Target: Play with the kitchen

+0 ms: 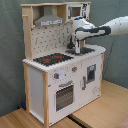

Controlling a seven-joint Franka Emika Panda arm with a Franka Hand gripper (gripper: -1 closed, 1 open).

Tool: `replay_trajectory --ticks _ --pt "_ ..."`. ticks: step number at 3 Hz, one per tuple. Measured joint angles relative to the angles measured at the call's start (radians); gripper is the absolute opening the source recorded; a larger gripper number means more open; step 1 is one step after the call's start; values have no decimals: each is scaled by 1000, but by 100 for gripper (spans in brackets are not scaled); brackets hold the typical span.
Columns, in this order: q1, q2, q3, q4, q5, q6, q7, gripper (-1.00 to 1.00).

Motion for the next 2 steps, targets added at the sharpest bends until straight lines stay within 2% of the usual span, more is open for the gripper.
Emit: replay_trajectory --ticks 1,2 --pt "-64 0 70 -2 -1 -15 -32 100" --pt "-95 1 113 -1 2 -8 -93 100"
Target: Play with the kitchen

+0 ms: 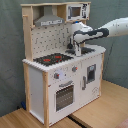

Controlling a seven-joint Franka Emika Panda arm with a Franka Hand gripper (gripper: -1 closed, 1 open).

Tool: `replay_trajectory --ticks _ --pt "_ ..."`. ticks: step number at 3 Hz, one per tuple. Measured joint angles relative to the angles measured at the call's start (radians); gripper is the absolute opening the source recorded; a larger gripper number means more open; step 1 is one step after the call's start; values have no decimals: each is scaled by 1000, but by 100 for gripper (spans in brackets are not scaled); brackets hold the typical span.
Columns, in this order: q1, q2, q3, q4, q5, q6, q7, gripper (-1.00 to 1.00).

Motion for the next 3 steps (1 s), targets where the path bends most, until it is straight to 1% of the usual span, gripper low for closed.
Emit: replay_trajectory --ticks 1,2,3 --pt "0 0 2 1 0 0 0 -100" --pt "29 25 -16 21 3 -98 57 -100" --pt "74 36 -74 21 3 -168 78 -100"
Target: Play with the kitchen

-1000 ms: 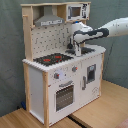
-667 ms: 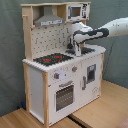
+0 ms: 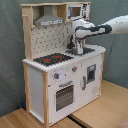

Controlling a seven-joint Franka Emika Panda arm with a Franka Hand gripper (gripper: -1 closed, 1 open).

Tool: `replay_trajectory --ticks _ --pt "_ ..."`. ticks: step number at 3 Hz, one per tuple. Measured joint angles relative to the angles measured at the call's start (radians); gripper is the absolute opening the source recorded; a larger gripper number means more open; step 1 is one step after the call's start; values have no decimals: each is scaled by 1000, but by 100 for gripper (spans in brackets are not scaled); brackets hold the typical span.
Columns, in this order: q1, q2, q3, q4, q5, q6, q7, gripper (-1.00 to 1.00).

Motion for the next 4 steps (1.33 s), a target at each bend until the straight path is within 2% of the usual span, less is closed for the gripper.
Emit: replay_trajectory --ticks 1,2,4 --pt "26 1 -47 46 -11 -71 12 -100" --pt "21 -15 -27 141 -32 -88 7 -100" --pt "20 -63 71 307 -32 -98 -17 -100"
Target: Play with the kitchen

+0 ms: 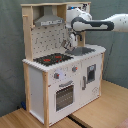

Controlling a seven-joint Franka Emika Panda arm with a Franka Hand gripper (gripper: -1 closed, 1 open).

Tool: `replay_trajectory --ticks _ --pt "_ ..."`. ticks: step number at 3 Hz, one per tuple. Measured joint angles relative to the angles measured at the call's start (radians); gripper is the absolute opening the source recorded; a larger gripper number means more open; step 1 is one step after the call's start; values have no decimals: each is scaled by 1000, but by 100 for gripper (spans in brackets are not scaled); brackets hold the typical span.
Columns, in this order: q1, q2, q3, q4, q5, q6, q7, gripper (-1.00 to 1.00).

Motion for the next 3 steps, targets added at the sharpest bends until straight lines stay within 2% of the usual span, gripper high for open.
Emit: replay_trajectory --ticks 1,2,3 --pt "-21 -38 59 43 3 52 -22 -100" --pt "-72 -60 140 82 4 98 -23 -100" --pt "-127 -79 206 141 5 107 -25 -100"
